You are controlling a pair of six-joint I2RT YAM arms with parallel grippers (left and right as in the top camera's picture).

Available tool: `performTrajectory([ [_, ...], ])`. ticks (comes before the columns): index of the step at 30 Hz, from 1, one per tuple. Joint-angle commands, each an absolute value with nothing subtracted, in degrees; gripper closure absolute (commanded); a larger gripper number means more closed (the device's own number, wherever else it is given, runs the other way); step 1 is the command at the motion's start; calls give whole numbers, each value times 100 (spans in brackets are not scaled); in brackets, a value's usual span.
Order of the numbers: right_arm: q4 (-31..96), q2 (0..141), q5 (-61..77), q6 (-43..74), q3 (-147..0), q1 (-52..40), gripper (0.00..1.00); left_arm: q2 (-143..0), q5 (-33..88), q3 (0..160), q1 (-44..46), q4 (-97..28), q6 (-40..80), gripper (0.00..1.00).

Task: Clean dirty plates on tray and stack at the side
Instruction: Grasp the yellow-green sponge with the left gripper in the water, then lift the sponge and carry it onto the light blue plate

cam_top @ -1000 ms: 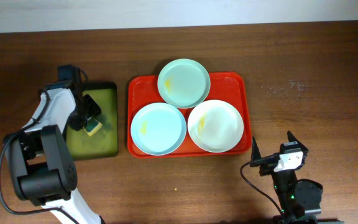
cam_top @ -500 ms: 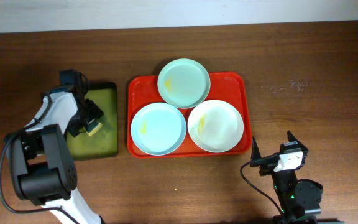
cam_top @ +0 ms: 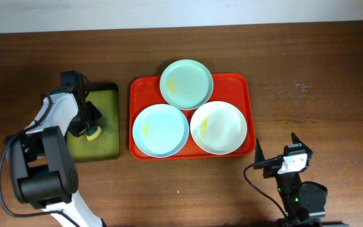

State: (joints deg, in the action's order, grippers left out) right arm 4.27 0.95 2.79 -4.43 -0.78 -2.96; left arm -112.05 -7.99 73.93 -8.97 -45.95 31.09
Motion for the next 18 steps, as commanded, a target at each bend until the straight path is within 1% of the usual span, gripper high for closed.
performTrajectory([
  [1, 432, 73, 231, -386, -32, -255, 1, -10320, -858, 7859, -904, -4818, 2993, 100],
  [7, 432, 73, 231, -386, -32, -255, 1, -8433, -410, 7907, -840, -4807, 2995, 100],
  [10, 432, 73, 231, -386, -32, -255, 1, -7992, -412, 7907, -840, -4753, 2993, 100],
  [14, 429, 73, 231, -386, -32, -255, 1, -8224, -429, 7752, -836, -4678, 2995, 100],
  [18, 432, 73, 231, -386, -32, -255, 1, -9308, -429, 7279, -825, -4355, 2993, 100],
])
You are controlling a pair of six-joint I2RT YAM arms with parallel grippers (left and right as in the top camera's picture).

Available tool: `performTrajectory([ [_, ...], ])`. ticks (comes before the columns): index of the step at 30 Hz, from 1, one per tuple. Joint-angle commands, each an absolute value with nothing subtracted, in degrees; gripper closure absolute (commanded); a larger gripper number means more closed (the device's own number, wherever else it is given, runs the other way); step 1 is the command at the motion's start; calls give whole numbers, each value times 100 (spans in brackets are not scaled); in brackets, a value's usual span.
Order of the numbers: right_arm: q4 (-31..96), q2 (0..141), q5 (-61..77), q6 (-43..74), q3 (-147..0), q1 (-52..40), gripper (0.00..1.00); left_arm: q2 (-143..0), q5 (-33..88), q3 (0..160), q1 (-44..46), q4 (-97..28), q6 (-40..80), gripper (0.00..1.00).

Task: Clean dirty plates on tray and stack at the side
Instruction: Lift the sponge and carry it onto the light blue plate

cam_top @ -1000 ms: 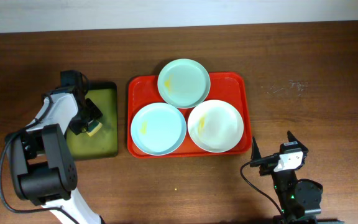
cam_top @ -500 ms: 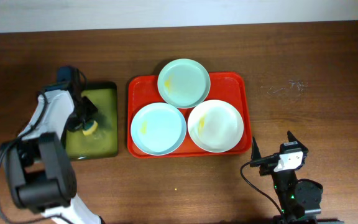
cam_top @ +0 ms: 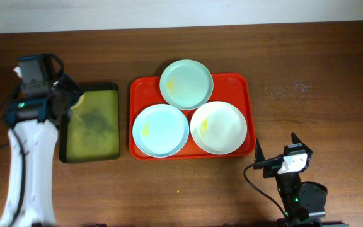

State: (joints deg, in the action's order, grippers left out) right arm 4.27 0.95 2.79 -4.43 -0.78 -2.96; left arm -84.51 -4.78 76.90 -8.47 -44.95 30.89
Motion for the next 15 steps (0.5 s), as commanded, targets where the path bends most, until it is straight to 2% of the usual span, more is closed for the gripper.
performTrajectory([
  [1, 432, 73, 231, -386, -32, -255, 1, -9686, -429, 7207, -825, -4274, 2989, 100],
  [3, 432, 73, 231, -386, -32, -255, 1, -10315, -384, 7216, -827, -4263, 2864, 100],
  [5, 432, 73, 231, -386, -32, -255, 1, -10733, -12, 7393, -854, -4348, 2058, 100],
  [11, 432, 73, 231, -386, -32, -255, 1, -9725, 73, 8993, -858, -5758, 2001, 100],
  [15, 432, 73, 231, -386, -32, -255, 1, -8882, 137, 9212, -781, -5824, 2008, 100],
])
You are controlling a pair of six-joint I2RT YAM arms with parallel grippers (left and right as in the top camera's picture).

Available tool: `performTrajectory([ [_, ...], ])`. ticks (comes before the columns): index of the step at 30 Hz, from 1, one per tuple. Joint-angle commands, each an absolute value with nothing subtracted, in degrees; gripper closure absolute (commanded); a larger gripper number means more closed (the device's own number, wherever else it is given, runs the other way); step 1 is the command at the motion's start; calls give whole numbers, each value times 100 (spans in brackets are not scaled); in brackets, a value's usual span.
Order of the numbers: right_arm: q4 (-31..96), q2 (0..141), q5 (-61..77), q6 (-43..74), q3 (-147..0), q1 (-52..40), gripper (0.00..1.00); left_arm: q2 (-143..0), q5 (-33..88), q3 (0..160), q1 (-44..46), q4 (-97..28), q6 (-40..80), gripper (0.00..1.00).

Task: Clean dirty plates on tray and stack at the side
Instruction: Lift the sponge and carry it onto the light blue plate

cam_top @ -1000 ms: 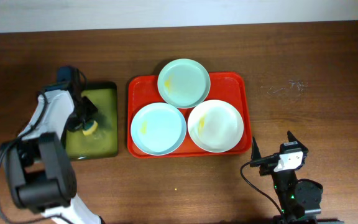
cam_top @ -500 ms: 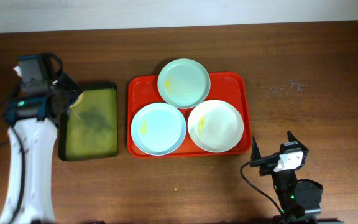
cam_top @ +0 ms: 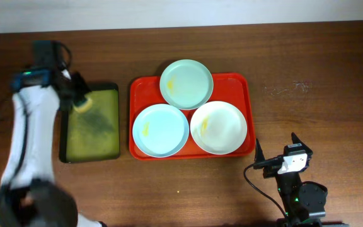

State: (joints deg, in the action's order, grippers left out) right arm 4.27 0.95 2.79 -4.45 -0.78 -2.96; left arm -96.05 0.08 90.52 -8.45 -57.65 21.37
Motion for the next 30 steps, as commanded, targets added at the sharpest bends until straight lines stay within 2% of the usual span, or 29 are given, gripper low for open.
performTrajectory([
  [1, 432, 73, 231, -386, -32, -255, 1, -8779, 139, 9168, -707, -5892, 2008, 100],
  [6, 432, 73, 231, -386, -32, -255, 1, -8995, 1100, 8361, 82, -5924, 2008, 100],
  [9, 432, 73, 231, -386, -32, -255, 1, -9454, 1444, 7400, 982, -5391, 2012, 100],
  [13, 429, 73, 231, -386, -32, -255, 1, -10132, 1406, 6855, 1955, -4574, 2386, 100],
  [19, 429, 73, 231, -386, -32, -255, 1, -10783, 528, 6849, 2550, -3896, 2731, 100],
  [20, 432, 73, 231, -386, -32, -255, 1, -10796, 425, 6849, 2552, -3892, 2740, 96],
  [24, 432, 73, 231, -386, -32, -255, 1, -10798, -40, 6956, 2495, -3870, 2731, 55],
  [25, 432, 73, 231, -386, -32, -255, 1, -10787, -40, 7085, 2460, -3968, 2731, 50],
  [30, 432, 73, 231, -386, -32, -255, 1, -10593, -30, 8340, 2178, -4969, 2731, 46],
])
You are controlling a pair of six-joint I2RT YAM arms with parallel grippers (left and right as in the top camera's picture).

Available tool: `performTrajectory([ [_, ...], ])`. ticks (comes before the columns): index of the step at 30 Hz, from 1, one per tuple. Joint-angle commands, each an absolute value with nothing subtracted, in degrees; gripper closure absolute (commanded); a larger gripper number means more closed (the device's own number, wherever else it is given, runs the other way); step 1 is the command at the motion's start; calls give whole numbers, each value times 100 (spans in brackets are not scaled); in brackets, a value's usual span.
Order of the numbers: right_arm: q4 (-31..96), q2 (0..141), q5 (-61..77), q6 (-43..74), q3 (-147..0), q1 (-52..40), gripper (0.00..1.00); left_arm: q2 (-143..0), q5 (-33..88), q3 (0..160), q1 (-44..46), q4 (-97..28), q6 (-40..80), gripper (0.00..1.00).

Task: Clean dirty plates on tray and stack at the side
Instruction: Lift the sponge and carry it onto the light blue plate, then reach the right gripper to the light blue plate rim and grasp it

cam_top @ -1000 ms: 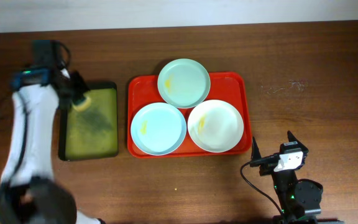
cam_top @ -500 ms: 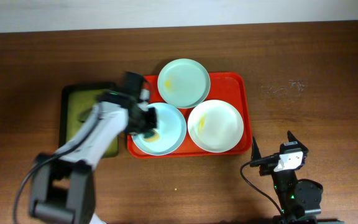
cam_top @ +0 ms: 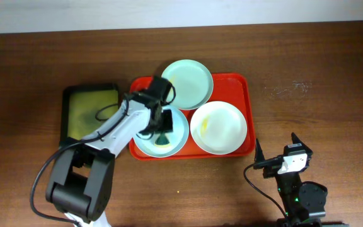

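Note:
A red tray (cam_top: 247,94) holds three plates. A mint plate (cam_top: 188,82) sits at the back, a white plate (cam_top: 218,128) at the front right and a light blue plate (cam_top: 180,129) at the front left. The mint and white plates show small yellow smears. My left gripper (cam_top: 162,133) reaches over the blue plate, shut on a dark green sponge (cam_top: 162,140) pressed onto the plate's middle. The right gripper (cam_top: 276,154) rests open near the table's front right, away from the tray.
A shallow green basin (cam_top: 92,107) with murky liquid stands left of the red tray, partly under my left arm. Bare wooden table lies to the right of the tray and along the back.
My left gripper has moved from the back left corner of the green basin to the light blue plate, with the sponge now down on it. The right arm has not moved.
The left gripper first held the sponge low in the green basin. It was then at the basin's back left edge with the sponge for two moments. Now the sponge sits on the blue plate in the red tray. The right arm stayed parked throughout.

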State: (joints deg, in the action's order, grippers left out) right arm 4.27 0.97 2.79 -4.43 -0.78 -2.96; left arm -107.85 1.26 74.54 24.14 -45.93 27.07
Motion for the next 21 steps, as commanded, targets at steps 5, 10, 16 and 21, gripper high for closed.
performTrajectory([
  [5, 432, 73, 231, -386, -32, -255, 1, -10202, -128, 9513, 1658, -6233, 2738, 1],
  [10, 432, 73, 231, -386, -32, -255, 1, -10055, -1037, 9500, 1214, -7183, 2738, 1],
  [16, -812, 73, 1710, 541, -32, -259, 1, -10055, -1011, 8779, 1076, -7564, 2740, 1],
  [21, -2237, 73, 3004, 1472, -32, -261, 1, -10055, -773, 8302, 1070, -7557, 2740, 1],
])
